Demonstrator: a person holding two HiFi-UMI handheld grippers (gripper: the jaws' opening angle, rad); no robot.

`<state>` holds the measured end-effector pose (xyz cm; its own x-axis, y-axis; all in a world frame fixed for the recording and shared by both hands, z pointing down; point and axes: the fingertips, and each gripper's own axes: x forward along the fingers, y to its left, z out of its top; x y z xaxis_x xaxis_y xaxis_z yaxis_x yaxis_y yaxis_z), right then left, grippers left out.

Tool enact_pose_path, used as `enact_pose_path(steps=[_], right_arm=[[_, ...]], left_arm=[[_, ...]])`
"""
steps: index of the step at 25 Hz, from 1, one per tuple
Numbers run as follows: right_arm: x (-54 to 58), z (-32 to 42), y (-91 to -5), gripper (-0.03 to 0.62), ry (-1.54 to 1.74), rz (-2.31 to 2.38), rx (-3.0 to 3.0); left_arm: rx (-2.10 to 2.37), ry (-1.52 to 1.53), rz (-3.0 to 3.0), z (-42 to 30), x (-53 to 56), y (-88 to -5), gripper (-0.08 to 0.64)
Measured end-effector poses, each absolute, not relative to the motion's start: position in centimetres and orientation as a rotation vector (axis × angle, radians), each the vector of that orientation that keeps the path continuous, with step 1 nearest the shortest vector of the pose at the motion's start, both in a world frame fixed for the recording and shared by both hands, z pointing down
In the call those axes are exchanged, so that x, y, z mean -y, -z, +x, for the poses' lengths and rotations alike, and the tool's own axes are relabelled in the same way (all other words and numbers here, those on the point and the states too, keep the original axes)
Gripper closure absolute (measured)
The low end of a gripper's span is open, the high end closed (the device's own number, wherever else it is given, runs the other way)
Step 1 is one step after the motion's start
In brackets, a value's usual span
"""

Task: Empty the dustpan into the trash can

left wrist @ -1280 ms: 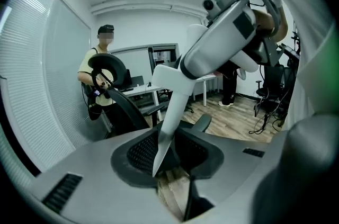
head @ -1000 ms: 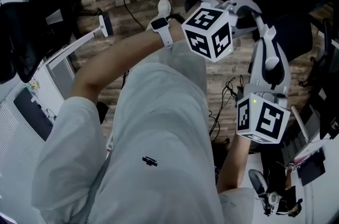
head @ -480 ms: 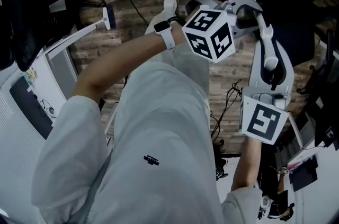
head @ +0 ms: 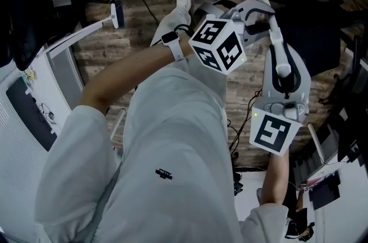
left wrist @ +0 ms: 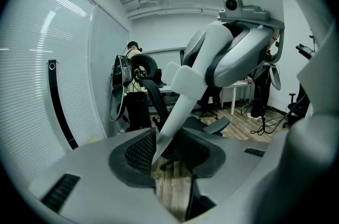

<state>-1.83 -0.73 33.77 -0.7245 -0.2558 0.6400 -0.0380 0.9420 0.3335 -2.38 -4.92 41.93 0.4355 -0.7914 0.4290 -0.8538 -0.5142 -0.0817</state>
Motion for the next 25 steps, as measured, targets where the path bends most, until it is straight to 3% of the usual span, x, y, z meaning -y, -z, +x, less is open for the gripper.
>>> enact_pose_path(steps=[25], right_arm=[[-4.4, -2.0, -34.9, 0.479, 0.759, -0.051, 2.320]], left_arm=[[1.560, -0.618, 2.356, -3.3, 0.9, -42.6, 0.419]])
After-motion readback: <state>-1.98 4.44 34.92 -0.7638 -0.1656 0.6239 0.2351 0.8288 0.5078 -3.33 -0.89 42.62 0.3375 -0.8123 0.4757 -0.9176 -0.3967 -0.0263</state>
